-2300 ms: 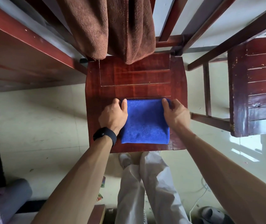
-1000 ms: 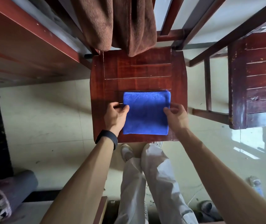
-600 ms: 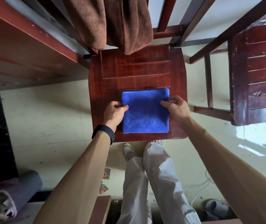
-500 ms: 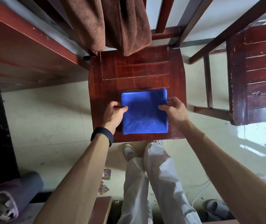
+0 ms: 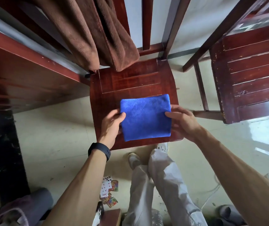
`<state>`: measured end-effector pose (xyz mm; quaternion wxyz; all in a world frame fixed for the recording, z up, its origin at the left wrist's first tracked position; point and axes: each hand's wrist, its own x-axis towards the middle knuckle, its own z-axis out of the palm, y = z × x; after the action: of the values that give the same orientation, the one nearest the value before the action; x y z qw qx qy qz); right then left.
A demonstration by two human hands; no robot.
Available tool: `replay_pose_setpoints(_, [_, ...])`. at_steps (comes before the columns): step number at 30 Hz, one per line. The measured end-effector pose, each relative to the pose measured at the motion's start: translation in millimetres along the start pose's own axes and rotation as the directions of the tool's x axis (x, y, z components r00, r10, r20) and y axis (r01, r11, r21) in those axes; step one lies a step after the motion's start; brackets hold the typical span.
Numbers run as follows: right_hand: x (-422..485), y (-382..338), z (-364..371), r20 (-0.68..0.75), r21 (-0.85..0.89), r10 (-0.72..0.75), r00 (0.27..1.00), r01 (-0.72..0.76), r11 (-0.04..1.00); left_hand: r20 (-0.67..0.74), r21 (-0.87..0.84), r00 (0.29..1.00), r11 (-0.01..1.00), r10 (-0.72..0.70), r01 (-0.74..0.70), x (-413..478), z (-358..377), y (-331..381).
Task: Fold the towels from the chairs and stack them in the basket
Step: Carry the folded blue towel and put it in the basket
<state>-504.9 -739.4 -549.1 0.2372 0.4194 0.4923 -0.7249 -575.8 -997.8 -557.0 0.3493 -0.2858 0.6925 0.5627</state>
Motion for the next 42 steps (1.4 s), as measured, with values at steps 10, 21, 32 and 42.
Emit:
replay_pose_setpoints(10, [-191.7,-74.8,-30.0,-0.093,0.054,-0.188,0.978,0.193,0.980,0.329,0.045,0.942,0.995,0.066,-0.085,-164.3,30.6,120.8])
replay_pose_setpoints(21, [-445.6,-66.4,-81.6,-0.411,0.202,-0.434,0.802,0.544,0.814,0.661,0.184,0.735,0.917,0.151,-0.354,-361.8,123.5,217.1])
replay_pose_setpoints(32, [-555.5,2.1,-253.8,-0.747,0.306,-0.315,0.586,0.723,0.620,0.859,0.374,0.508,0.755,-0.063,-0.538,-466.1,379.5,189.1])
replay_pose_setpoints(42, [-628.9,-8.9,-466.4,-0.872,0.241,-0.267,0.411,0.834,0.496,0.924,0.316,0.378,0.677,-0.059,-0.665,-561.1,631.7,167.8])
